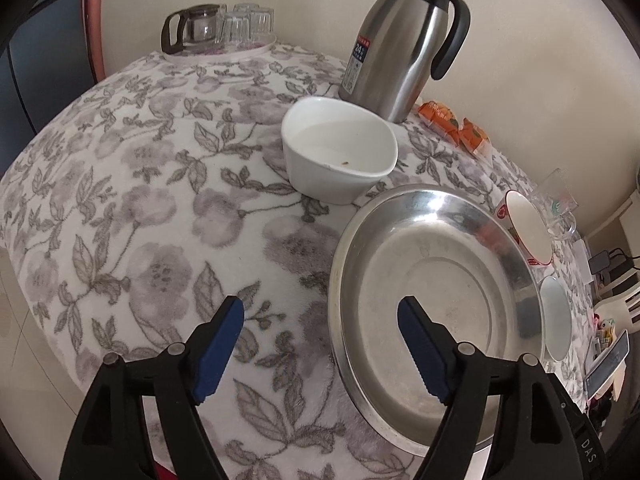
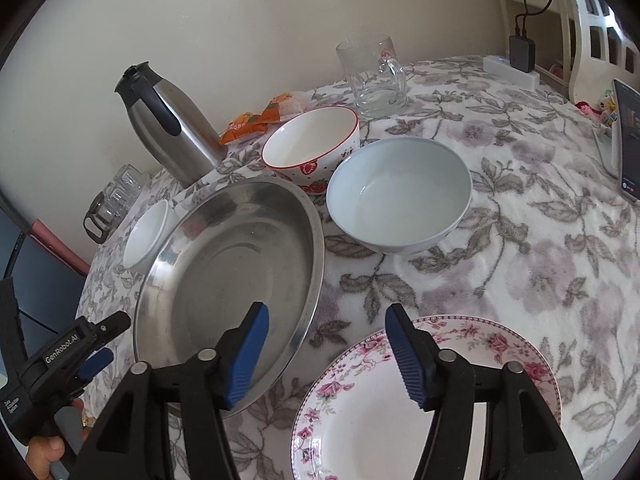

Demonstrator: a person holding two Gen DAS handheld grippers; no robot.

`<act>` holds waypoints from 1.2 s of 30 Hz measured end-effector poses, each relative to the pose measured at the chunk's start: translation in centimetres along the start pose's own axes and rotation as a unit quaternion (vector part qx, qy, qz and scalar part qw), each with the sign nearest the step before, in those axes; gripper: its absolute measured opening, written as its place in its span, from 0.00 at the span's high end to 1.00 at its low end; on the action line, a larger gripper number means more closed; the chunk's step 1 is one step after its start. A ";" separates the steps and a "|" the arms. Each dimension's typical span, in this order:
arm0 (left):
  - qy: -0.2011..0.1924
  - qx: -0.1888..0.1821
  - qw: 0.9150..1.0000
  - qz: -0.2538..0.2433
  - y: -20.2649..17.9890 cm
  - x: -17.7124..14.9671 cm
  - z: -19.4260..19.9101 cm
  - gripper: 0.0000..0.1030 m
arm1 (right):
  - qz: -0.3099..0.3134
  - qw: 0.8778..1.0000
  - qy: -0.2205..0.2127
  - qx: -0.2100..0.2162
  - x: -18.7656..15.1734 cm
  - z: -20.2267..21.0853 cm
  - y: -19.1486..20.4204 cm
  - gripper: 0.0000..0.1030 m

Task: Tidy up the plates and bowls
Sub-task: 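Open both grippers and release the basin rim, then move both grippers to the rim of the pink rose-rimmed plate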

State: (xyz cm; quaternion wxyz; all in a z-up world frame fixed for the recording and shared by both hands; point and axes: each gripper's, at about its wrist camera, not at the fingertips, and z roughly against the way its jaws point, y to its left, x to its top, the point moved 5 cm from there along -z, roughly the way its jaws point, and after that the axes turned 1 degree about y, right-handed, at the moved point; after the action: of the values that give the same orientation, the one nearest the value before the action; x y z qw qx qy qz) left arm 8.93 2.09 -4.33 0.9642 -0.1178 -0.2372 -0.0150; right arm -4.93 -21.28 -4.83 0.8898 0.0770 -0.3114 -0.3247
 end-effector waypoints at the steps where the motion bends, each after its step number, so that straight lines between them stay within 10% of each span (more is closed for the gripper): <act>1: -0.005 0.002 1.000 -0.003 0.0 -0.1 0.2 0.13 | 0.001 1.000 -0.002 -0.002 -0.1 0.1 0.0 0.29; 14: -0.064 0.019 0.997 -0.048 -0.9 -0.6 2.8 0.05 | 0.031 0.999 -0.019 -0.022 -1.3 1.6 0.8 0.00; 36: -0.166 -0.037 0.977 -0.131 -5.4 -2.8 8.7 0.05 | 0.079 0.990 -0.110 -0.041 -1.6 7.1 1.5 0.00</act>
State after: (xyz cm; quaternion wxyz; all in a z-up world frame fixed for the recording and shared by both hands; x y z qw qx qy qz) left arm 2.01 -1.17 3.06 0.8963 -0.1218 -0.4063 -0.1297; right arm -9.34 -18.65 0.49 0.8752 -0.0209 -0.3994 -0.2721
